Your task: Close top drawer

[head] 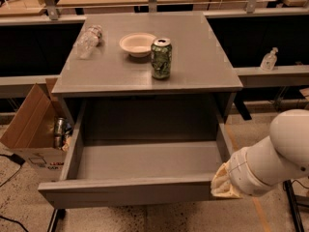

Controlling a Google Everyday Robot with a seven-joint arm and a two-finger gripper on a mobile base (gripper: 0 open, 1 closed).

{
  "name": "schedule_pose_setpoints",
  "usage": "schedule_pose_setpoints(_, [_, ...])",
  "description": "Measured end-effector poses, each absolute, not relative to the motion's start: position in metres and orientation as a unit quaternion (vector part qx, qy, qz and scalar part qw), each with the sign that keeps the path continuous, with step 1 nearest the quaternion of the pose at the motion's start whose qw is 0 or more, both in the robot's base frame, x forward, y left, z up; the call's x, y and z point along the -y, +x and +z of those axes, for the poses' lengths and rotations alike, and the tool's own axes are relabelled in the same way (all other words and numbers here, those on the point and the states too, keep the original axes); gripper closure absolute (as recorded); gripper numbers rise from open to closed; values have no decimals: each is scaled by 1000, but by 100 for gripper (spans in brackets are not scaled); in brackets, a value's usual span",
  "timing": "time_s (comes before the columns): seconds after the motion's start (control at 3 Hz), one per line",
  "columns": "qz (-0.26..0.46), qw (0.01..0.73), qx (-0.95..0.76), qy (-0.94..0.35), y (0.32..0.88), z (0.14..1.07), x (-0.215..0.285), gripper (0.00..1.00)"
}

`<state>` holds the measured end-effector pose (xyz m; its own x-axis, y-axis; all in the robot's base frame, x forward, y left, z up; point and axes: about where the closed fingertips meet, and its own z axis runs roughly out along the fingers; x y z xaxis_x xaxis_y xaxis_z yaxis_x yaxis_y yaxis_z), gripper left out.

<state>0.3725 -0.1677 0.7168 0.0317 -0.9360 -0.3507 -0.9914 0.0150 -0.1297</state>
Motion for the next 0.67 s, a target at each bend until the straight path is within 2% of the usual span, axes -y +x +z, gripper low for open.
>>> schedule_pose_setpoints(0.67, [102, 120, -682, -714, 371, 681, 162, 100])
